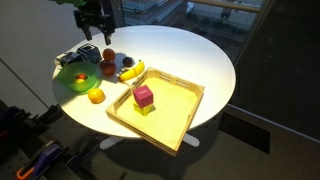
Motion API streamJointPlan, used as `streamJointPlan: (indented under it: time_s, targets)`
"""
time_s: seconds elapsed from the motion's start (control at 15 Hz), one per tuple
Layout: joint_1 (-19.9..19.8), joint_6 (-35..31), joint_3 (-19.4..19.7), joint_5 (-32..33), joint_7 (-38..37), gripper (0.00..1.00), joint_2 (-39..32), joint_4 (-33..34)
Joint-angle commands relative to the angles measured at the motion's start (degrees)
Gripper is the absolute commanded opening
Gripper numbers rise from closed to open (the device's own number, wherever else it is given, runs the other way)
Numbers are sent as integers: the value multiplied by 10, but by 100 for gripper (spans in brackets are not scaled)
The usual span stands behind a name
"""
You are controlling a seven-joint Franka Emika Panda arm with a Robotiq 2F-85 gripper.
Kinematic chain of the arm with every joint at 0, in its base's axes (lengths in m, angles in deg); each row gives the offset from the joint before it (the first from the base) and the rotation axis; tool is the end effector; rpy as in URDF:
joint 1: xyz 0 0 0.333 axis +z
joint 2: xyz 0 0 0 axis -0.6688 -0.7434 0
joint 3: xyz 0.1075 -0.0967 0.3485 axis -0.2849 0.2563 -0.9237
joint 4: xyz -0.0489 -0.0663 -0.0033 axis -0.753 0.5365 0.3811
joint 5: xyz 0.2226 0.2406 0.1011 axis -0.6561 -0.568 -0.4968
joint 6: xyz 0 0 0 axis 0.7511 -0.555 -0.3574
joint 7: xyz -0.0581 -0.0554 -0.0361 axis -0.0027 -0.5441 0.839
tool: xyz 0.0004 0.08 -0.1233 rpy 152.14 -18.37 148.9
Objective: Put the apple in the green bowl
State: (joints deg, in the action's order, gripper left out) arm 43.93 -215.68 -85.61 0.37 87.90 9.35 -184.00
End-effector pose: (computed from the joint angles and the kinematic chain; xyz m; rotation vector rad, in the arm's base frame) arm 0.5259 0.0306 0.3387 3.1096 0.2335 -0.1479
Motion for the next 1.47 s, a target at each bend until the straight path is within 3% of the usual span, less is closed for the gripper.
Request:
streamJointPlan:
  time_s: [0.0,0.73,1.4]
  targets:
    - [3,1,-3,6,-1,100,27,-31]
    - [6,54,-9,2,-13,100,63,-59]
    - [2,53,2,10,-24,100,14,-5]
